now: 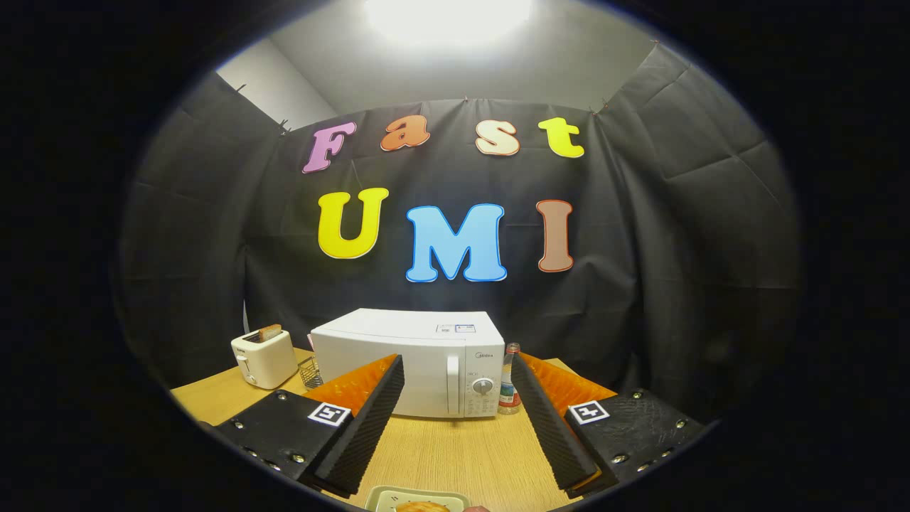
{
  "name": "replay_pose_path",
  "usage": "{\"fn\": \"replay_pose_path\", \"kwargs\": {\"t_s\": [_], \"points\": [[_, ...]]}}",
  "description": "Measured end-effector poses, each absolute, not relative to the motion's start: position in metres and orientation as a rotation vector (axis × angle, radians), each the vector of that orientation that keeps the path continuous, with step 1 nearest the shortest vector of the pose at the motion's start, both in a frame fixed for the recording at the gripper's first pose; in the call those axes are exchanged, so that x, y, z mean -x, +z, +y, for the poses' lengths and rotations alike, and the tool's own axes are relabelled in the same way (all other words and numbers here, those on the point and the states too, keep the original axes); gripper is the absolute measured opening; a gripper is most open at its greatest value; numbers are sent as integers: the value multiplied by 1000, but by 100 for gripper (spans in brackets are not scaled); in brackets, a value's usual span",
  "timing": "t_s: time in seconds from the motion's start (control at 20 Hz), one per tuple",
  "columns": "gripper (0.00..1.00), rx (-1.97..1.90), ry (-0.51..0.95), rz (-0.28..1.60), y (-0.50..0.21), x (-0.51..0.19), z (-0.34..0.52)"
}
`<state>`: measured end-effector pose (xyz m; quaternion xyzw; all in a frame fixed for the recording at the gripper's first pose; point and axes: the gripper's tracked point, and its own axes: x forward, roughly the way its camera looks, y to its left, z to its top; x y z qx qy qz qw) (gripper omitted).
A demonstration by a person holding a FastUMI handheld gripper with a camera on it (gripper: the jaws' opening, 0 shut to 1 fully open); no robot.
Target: Open the microwave, put the food inside, and close the microwave door.
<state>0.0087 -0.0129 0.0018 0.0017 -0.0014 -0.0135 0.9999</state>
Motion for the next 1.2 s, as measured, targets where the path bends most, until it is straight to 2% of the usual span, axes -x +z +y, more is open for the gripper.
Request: {"fn": "replay_pose_path", "kwargs": {"t_s": [0.6,0.9,1.2], "points": [[96,-24,-27,23,-13,-31,-7],[96,-27,-3,25,-19,-75,-5],[96,-27,42,90,-61,-134,1]]}}
